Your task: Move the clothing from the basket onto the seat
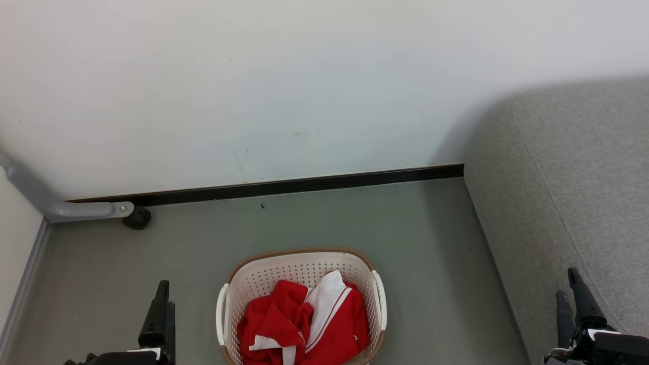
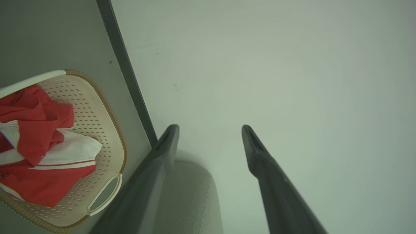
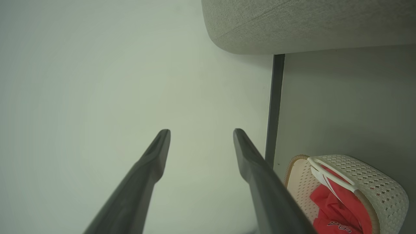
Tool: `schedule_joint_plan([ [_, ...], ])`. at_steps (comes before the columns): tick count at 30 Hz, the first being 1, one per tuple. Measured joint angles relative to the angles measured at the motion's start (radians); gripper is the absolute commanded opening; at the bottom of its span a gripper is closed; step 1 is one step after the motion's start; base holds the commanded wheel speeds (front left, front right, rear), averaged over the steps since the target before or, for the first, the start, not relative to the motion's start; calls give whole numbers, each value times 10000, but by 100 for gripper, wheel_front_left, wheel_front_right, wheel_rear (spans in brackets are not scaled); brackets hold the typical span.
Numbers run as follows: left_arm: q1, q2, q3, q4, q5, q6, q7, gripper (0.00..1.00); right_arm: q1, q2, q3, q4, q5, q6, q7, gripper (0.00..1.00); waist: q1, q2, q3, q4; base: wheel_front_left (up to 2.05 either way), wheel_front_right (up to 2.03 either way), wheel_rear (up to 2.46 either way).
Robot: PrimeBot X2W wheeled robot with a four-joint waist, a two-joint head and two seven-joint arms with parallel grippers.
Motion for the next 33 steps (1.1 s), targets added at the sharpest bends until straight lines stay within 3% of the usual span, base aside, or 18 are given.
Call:
schedule_joint_plan([
  [16, -198, 111, -385, -174, 721, 0, -614, 100, -12, -196, 623, -462, -585, 0, -570, 100, 0, 0, 18, 20, 0, 0, 0],
  [28, -304, 466, -825, -221, 2017, -2, -1053, 100, -84, -637, 1231, -784, -1687, 10, -1009, 100, 0, 1, 49, 31, 0, 0, 0],
  [33, -439, 589, -984, -232, 3049, -8, -1290, 100, -214, -924, 1615, -922, -2577, 10, -1252, 100, 0, 0, 61, 34, 0, 0, 0],
])
